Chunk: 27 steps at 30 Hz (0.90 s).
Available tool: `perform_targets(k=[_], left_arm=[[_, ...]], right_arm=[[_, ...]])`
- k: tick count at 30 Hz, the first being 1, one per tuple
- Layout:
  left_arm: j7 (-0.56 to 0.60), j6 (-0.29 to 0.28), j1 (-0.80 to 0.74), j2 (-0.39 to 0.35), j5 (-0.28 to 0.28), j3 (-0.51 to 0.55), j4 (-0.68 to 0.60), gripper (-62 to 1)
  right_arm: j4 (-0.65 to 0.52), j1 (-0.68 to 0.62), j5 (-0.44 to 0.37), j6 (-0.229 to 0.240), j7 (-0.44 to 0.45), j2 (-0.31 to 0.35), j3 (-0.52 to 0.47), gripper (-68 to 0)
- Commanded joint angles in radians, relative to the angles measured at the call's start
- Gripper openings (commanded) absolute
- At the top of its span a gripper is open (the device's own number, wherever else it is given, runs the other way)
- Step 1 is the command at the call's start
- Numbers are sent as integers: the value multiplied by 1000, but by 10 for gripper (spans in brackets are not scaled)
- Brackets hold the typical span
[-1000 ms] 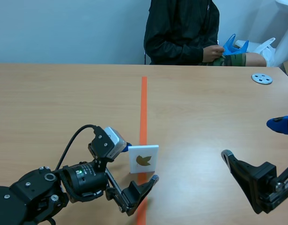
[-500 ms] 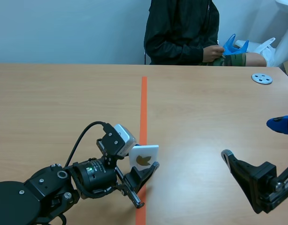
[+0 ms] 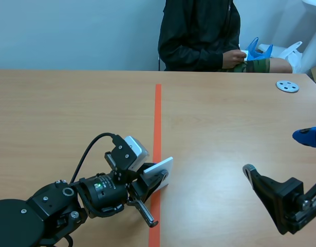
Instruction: Sort the leaf by its shape. The table is split by an orange tape line. A compound leaf with several leaflets goes to the left side, a simple leaf with one blade goes to the right side. Return to the home posture when a red brick is placed on the table.
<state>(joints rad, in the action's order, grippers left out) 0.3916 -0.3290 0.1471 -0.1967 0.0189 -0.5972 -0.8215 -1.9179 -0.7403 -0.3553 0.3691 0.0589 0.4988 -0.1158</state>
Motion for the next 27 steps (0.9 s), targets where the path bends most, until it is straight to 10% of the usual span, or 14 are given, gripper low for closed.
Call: perform_targets(k=[1,15,27], left_arm=[[11,2,2,4,-6,3,-30,-577],[-127,9,-19,-73,-143,252,-328,-577],[-190,191,-19,-164,-352,511,-287,-577]], right_arm=[[-3,12,-10,-7,15,5,-3,4],[-3,11,-10,-7,15,5,-3,4],[-3,12,-10,-7,15,5,-3,4]])
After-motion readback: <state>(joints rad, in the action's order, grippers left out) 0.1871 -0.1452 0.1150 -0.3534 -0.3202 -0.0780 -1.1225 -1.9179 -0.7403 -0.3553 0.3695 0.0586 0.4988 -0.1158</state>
